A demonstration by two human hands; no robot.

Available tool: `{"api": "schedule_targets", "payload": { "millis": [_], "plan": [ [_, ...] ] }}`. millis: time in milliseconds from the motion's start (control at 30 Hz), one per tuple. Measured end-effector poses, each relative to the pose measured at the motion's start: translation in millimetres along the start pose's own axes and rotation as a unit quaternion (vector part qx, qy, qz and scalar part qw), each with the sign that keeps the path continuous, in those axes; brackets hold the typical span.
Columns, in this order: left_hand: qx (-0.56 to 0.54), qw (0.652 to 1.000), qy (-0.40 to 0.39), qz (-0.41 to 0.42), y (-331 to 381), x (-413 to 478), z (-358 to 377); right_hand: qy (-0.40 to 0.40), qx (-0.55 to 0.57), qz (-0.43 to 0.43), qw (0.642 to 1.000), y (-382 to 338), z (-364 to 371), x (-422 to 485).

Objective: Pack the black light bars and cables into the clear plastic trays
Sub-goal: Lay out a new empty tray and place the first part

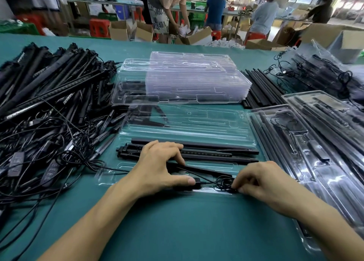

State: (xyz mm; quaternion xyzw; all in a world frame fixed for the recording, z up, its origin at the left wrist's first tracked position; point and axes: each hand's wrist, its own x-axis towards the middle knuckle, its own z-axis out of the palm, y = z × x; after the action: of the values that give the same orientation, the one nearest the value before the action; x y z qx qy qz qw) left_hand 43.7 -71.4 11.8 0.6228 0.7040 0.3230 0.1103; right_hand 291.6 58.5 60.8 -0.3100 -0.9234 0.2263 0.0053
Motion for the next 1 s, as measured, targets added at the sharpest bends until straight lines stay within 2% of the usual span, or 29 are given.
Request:
{"api": "schedule_targets", "payload": {
  "millis": [133,233,300,533,700,867,1000],
  "plan": [
    [0.01,1.0,-0.011,-0.002,-1.4,1.7,-0.4,0.014,-0.001,0.0,1.0,-1.4,-2.1,0.5],
    [0.03,0.999,-0.015,0.006,-2.2,1.7,-0.1,0.01,-0.072,-0.016,0.997,-5.1,2.7,2.0],
    [0.031,0.999,-0.016,0.008,-3.1,2.5,0.5,0.025,-0.082,-0.023,0.996,-6.8,4.9,3.2],
    [0.02,1.0,-0.012,0.009,-4.6,0.0,2.2,0.033,-0.008,-0.014,0.999,6.7,1.3,4.4],
    [0.009,1.0,0.021,-0.01,-0.6,3.5,3.7,0.074,-0.006,-0.043,0.996,14.2,11.2,-7.3],
    [0.02,0.999,0.017,-0.022,-1.3,3.5,2.7,0.065,0.031,-0.031,0.997,12.0,4.5,-7.2],
    [0.014,0.999,0.023,-0.026,0.8,4.0,1.8,0.049,0.02,-0.019,0.998,8.1,-0.9,3.3]
  ]
}}
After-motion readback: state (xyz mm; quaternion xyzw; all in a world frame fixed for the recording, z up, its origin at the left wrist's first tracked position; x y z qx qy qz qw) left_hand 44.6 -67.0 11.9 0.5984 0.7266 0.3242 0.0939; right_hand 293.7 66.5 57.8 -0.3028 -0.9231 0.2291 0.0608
